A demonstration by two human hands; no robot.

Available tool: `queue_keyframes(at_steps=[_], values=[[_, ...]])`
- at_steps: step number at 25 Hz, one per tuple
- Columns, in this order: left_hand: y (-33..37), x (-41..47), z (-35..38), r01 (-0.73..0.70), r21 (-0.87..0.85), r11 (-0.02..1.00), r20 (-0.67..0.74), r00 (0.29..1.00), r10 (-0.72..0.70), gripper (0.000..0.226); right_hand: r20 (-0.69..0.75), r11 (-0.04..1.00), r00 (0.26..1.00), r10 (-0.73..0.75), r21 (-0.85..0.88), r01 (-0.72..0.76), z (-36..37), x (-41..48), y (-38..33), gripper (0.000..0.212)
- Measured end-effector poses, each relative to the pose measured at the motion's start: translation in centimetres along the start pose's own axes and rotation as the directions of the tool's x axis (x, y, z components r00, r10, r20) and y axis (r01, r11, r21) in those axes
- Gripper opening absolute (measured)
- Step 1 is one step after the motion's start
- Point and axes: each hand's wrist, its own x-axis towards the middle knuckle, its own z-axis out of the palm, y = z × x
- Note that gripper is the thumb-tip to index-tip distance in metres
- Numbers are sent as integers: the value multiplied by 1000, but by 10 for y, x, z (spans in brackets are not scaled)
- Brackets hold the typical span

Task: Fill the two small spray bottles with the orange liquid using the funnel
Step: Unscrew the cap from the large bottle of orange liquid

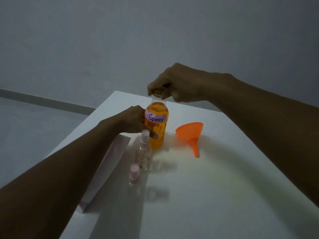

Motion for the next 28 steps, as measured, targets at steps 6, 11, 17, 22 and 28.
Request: queue_keyframes(at_steps=[6, 11, 17, 22, 28], values=[[3, 0, 5, -15, -72, 997, -16, 1000, 14, 57, 90, 979, 986, 140, 137, -152, -12, 8, -1, 43], [6, 0, 4, -10, -74, 997, -9, 1000, 9, 52, -15, 973, 973, 230, -10, -230, -1, 19, -9, 52], [4, 3, 6, -23, -87, 996, -7, 1000, 22, 52, 93, 973, 995, -22, -225, 43, -12, 3, -12, 47], [4, 0, 6, -27, -88, 996, -19, 999, 26, 46, 100, 993, 990, 104, -69, -98, -13, 2, -5, 81], [8, -2, 5, -11, -31, 999, -20, 1000, 10, 49, -86, 982, 979, 186, -22, -189, 4, 1, -8, 51]])
